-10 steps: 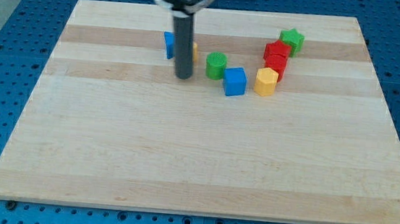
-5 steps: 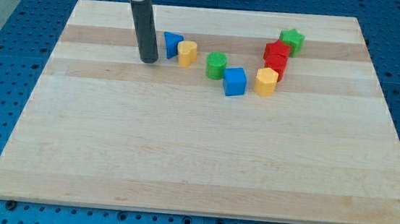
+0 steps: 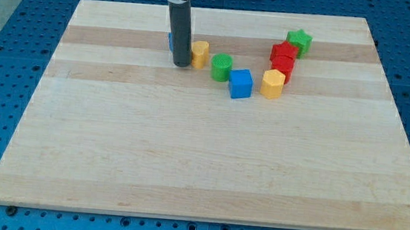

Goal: Push the blue triangle above to the yellow heart

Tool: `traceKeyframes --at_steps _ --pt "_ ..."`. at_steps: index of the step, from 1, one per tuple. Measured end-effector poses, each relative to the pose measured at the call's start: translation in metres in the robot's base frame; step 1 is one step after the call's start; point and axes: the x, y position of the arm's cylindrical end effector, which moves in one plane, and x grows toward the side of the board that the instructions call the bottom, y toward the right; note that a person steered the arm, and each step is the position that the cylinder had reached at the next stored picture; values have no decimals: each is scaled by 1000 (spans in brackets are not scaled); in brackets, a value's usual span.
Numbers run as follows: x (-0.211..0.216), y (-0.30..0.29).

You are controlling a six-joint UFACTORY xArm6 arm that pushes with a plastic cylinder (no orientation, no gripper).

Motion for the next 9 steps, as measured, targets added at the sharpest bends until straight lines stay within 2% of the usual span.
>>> traceKeyframes --at_steps 2,4,5,7,9 --pt "-2 3" --pt "-10 -71" --pt "-31 -61" --pt "-34 0" --pt "-40 -17"
